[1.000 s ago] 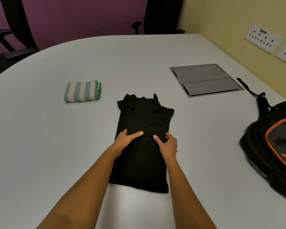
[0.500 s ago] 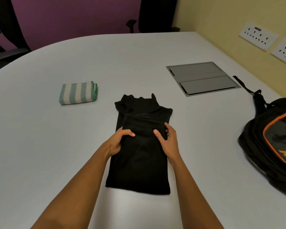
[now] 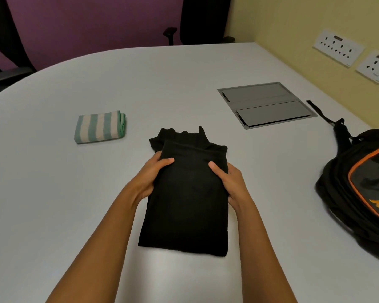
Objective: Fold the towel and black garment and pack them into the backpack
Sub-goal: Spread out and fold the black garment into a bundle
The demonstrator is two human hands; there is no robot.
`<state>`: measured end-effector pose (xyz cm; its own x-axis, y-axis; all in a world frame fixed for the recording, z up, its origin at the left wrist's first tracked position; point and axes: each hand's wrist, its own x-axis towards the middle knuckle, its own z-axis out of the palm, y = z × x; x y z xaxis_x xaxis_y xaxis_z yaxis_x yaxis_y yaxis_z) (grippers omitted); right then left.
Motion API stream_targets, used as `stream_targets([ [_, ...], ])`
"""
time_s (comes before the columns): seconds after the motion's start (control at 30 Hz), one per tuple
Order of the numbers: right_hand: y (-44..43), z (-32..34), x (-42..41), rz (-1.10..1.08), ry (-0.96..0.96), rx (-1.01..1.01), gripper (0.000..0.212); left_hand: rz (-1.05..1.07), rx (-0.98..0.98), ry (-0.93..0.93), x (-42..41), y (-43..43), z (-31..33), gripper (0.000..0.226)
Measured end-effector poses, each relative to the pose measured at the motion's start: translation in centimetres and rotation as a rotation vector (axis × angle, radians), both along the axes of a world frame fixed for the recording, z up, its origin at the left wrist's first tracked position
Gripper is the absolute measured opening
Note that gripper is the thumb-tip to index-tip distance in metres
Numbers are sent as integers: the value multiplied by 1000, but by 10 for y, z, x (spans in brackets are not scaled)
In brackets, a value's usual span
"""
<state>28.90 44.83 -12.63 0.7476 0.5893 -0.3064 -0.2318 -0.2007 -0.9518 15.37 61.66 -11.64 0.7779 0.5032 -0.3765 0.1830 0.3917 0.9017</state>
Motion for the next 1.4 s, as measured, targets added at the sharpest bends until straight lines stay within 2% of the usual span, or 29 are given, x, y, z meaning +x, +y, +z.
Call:
stream_targets([
  [0.3,57,25,52,12,-98,-23,34,63,187,20,48,47,16,42],
  [0.4,79,13,73,-30,-159,-87,42,67,259,51,73,63,8,41],
  [0.67,107,-50,89,-127,-373,-326,40,62,497,232,107,83,-43,42],
  [0.73,106,-61,85,-121,-499,-419,42,68,633,270,106,79,-52,45],
  [0.8,104,-66,79,-104,-713,-502,41,132,837,266,101,71,-54,48],
  [0.87,103,-65,68,-115,-913,-480,38,179,1043,203,95,57,-54,45],
  [0.93,101,-63,50,-58,-1070,-449,38,77,1261,158,89,39,-61,41],
  [1.0,95,-69,32,117,-1151,-512,42,-145,1400,281,79,23,-75,48],
  [1.07,85,-78,24,272,-1097,-669,54,-327,1408,445,68,20,-92,68],
  [1.1,80,-83,26,309,-1061,-739,61,-372,1386,491,65,22,-98,71],
  [1.17,74,-85,32,350,-1014,-824,58,-440,1373,543,63,29,-100,61],
  [1.33,59,-77,24,455,-983,-849,54,-445,1326,599,50,14,-88,54],
  [1.4,48,-75,14,484,-967,-825,55,-432,1304,573,31,-2,-88,66],
])
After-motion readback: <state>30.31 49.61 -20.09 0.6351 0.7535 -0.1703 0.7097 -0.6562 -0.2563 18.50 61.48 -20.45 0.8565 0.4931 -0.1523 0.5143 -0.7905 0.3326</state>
